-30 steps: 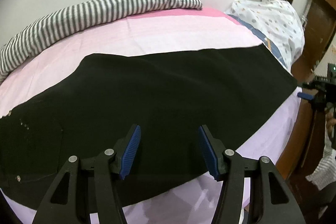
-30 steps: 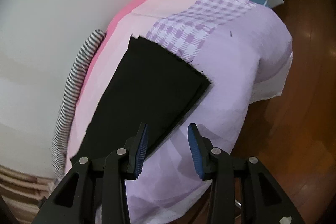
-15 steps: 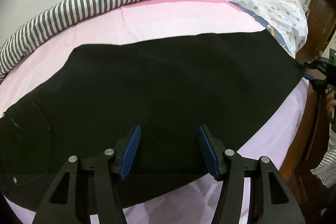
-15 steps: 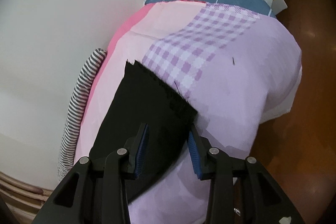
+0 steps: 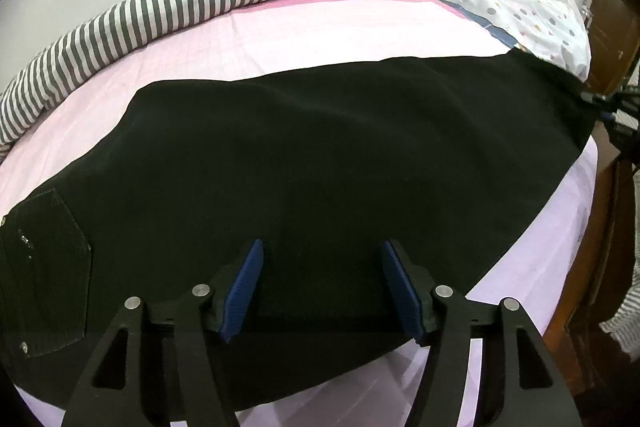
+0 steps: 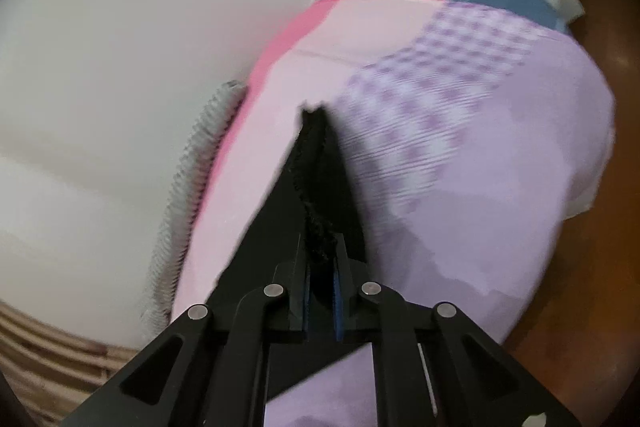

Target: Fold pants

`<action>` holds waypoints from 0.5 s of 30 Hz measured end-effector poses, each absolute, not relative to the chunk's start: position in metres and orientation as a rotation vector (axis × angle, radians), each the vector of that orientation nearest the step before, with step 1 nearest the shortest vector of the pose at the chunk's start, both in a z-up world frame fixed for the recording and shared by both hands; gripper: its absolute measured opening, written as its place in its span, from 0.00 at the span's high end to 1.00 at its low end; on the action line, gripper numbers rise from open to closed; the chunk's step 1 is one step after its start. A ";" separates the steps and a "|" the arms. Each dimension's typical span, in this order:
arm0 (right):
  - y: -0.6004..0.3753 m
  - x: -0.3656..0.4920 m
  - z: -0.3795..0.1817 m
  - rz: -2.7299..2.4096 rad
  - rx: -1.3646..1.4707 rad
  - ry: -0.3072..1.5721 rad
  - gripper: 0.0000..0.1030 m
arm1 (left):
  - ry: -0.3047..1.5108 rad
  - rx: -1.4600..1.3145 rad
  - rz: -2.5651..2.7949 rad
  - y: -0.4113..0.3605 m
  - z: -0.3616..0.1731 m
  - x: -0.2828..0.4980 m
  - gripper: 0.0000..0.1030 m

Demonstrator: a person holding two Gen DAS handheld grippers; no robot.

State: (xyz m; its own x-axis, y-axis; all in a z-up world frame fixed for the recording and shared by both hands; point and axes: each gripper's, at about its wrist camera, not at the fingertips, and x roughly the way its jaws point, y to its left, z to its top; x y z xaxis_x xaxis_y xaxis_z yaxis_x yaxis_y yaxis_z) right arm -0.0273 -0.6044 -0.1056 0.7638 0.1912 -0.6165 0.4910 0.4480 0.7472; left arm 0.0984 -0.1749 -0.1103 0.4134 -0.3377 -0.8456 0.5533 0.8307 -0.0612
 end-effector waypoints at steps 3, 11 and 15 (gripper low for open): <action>-0.572 -0.004 -0.088 -0.117 1.090 0.735 0.91 | 1.018 0.135 -0.594 -0.161 -0.104 0.104 0.39; -0.471 0.066 -0.060 0.137 0.994 0.829 0.91 | 0.966 -0.063 -0.506 -0.093 -0.072 0.118 0.39; -0.406 0.097 -0.062 0.264 0.938 0.916 0.91 | 0.947 -0.110 -0.452 -0.062 -0.067 0.120 0.39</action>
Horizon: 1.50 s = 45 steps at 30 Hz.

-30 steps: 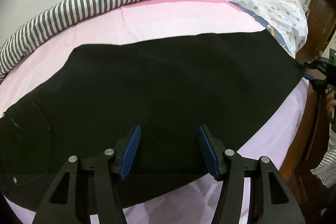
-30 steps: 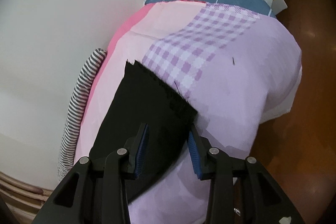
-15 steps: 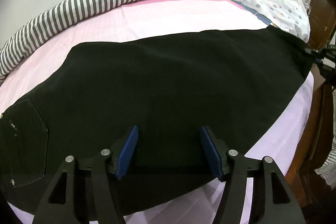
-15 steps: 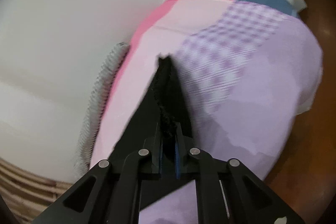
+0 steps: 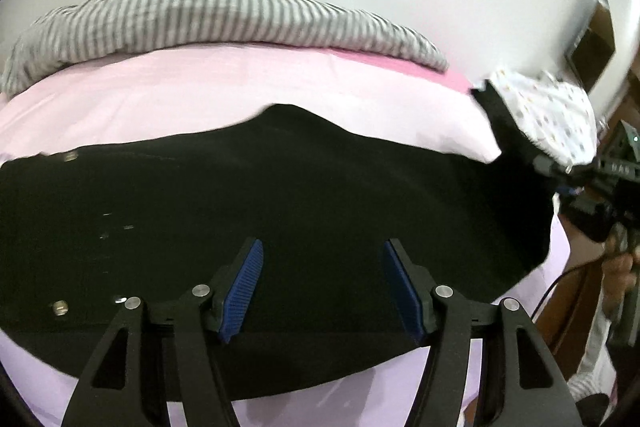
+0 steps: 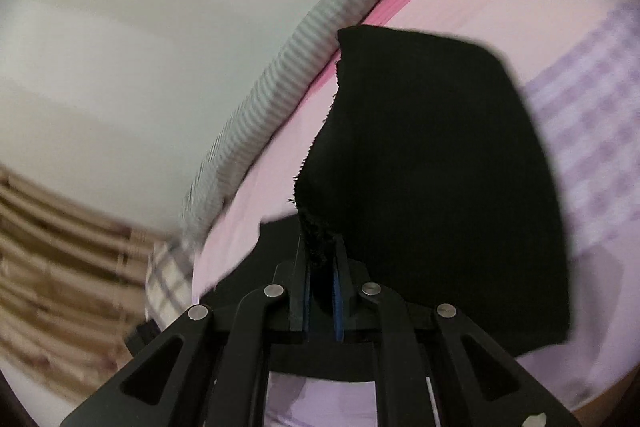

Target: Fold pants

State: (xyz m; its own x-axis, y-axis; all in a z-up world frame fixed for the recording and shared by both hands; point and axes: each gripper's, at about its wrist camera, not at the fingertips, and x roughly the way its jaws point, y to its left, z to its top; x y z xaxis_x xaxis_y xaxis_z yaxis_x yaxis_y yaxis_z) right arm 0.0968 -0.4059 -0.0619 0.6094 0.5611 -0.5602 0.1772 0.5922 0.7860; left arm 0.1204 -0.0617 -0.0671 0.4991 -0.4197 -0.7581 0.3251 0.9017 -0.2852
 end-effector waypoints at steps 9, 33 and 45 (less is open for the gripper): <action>-0.285 0.112 -0.106 0.431 0.763 1.185 0.90 | 0.958 -0.178 -0.395 -0.021 -0.078 0.119 0.39; -0.284 0.101 -0.089 0.495 0.640 1.134 0.89 | 1.298 -0.612 -0.747 -0.062 -0.101 0.161 0.39; -0.274 0.091 -0.076 0.582 0.522 1.151 0.63 | 1.374 -0.597 -0.739 -0.093 -0.115 0.178 0.39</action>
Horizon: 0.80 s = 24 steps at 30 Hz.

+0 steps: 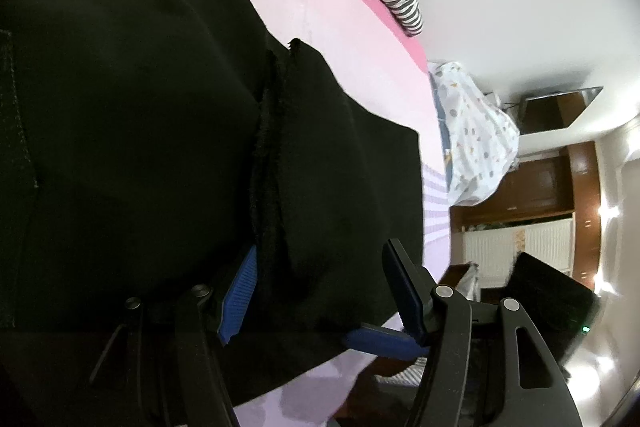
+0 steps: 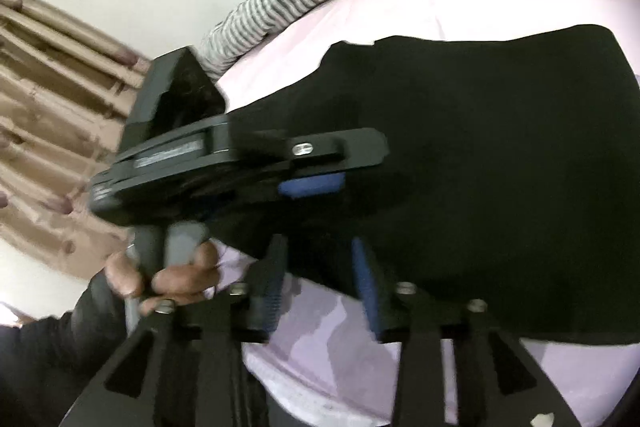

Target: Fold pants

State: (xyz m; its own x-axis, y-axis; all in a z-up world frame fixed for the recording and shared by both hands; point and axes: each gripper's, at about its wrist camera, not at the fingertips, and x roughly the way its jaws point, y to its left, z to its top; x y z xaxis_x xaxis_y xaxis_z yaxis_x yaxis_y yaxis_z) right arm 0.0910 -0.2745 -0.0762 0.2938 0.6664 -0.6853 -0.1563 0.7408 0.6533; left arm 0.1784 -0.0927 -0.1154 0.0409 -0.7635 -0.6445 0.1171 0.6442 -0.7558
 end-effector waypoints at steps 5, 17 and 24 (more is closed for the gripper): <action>-0.310 0.077 -0.065 0.509 0.554 1.118 0.55 | 1.357 -0.585 -0.738 -0.092 -0.117 0.174 0.39; -0.391 0.066 -0.071 0.031 0.472 1.088 0.54 | 1.317 -0.486 -0.657 -0.102 -0.117 0.167 0.88; -0.362 0.067 -0.089 0.060 0.369 1.170 0.43 | 1.280 -0.437 -0.588 -0.098 -0.117 0.156 0.96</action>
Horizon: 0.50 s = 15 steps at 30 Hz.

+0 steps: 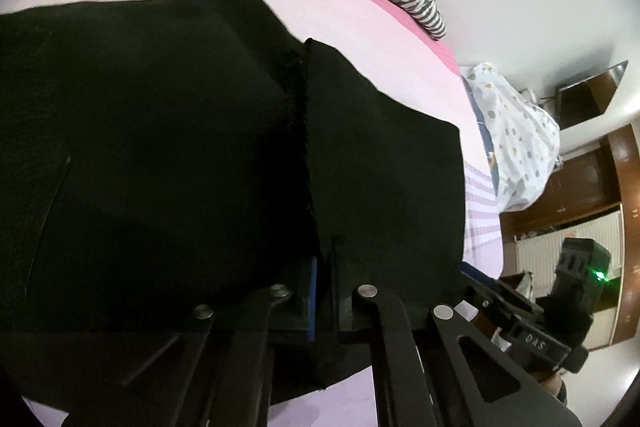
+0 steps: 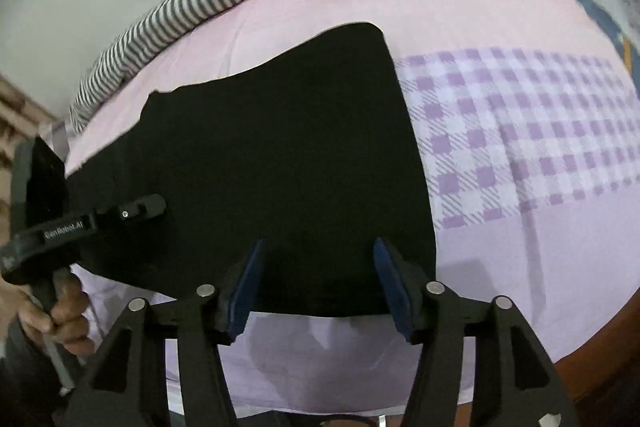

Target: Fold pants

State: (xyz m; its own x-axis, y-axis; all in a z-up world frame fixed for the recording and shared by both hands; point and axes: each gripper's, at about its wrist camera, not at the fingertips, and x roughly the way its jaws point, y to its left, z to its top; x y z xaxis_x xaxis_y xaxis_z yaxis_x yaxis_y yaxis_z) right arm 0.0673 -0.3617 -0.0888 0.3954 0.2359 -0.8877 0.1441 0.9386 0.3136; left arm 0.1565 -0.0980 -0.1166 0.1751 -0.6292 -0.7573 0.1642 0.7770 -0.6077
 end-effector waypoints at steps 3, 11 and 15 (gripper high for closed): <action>-0.357 0.066 -0.088 0.073 0.315 1.188 0.42 | 1.270 -0.439 -0.571 -0.094 -0.118 0.152 0.96; -0.344 0.105 -0.086 0.032 0.268 1.128 0.42 | 1.252 -0.395 -0.583 -0.096 -0.115 0.152 0.94; -0.331 0.137 -0.091 0.022 0.245 1.124 0.42 | 1.225 -0.326 -0.590 -0.089 -0.106 0.146 0.92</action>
